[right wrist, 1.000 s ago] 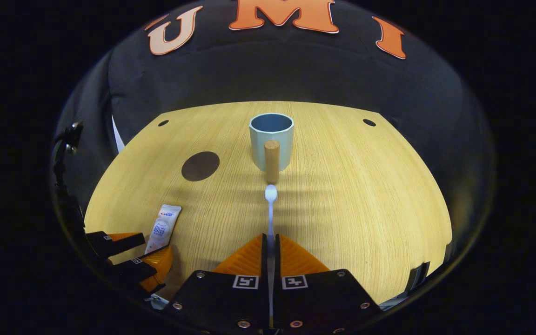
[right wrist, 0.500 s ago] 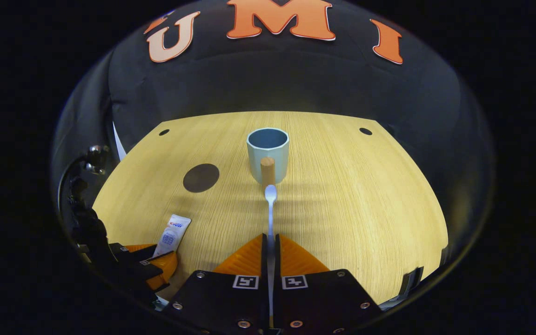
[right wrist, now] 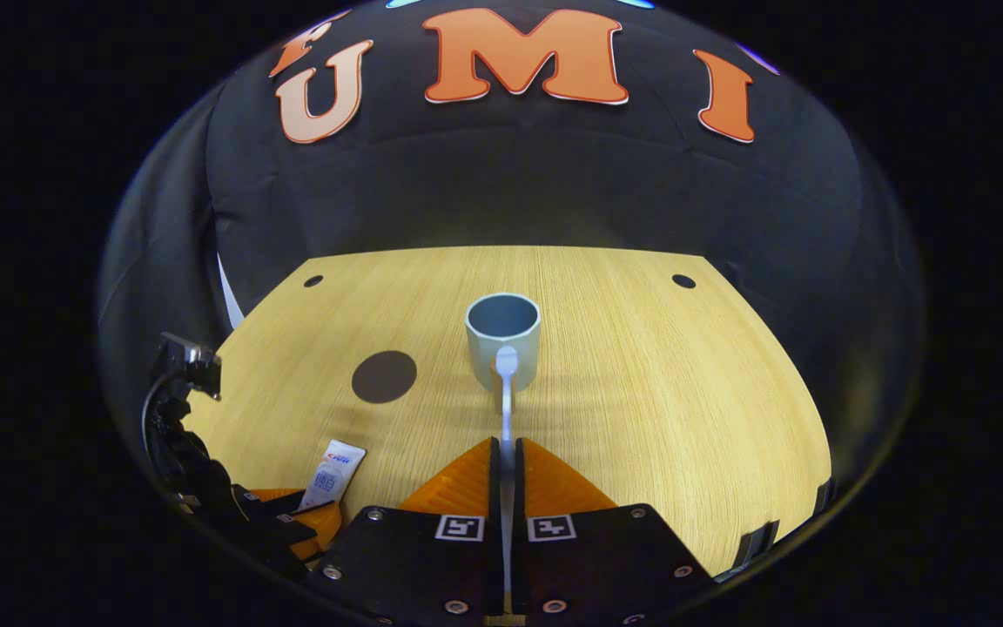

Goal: Put the toothbrush and toothpaste on the desktop into the cup, then pick up the cup and place it on the coaster on the desktop.

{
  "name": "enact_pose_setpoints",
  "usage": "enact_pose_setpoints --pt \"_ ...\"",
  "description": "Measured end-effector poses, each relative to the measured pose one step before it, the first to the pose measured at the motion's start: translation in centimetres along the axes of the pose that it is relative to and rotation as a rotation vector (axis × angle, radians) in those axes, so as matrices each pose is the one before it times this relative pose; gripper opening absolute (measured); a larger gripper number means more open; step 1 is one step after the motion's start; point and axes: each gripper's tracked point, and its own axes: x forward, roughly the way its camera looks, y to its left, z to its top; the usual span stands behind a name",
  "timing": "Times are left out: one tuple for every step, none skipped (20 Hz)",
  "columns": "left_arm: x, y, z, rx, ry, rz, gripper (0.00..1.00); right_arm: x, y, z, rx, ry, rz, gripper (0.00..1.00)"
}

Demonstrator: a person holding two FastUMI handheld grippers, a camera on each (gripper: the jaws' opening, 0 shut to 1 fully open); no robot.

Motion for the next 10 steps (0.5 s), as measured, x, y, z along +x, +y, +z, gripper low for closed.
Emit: enact_pose_setpoints --pt "-0.256 -0.053 0.269 -0.00272 -0.01147 -0.00133 0.4 0.224 0.069 0.849 0.00048 -0.01197 0.00404 0.04" --pt "-0.544 -0.049 0.397 -0.00407 -0.01375 -0.0056 0.4 0.228 0.057 0.708 0.00025 -0.01286 0.00425 0.04" --pt "-0.857 0.17 0.551 -0.00292 -0.018 -0.00381 0.4 0.151 0.219 0.85 0.002 -0.01569 0.00435 0.04" --pt "-0.666 0.093 0.67 -0.00006 -0.0193 -0.00166 0.39 -0.115 0.118 0.755 -0.00011 -0.01837 0.00284 0.04" --pt "-0.528 0.108 0.593 -0.00031 -0.01767 -0.00181 0.4 0.311 0.079 1.129 0.00139 -0.02047 0.00388 0.04" --pt "-0.622 -0.016 0.483 -0.0014 -0.01807 -0.00272 0.39 0.402 0.287 1.112 0.00155 -0.02255 0.00243 0.04" --pt "-0.413 0.058 0.73 -0.00349 -0.01501 -0.00057 0.39 0.388 0.03 1.095 0.00173 -0.02232 0.00034 0.04" --pt "-0.299 0.163 0.637 -0.00223 -0.0148 -0.00008 0.39 0.551 0.075 1.057 0.00228 -0.02352 0.00004 0.04" --pt "-0.148 0.086 0.771 -0.00208 -0.01218 0.00112 0.39 0.724 0.001 1.201 -0.0002 -0.02202 -0.00125 0.04" --pt "-0.465 -0.003 0.299 -0.00271 -0.01372 -0.00034 0.39 0.782 -0.003 1.216 -0.00545 -0.02464 -0.00478 0.04"
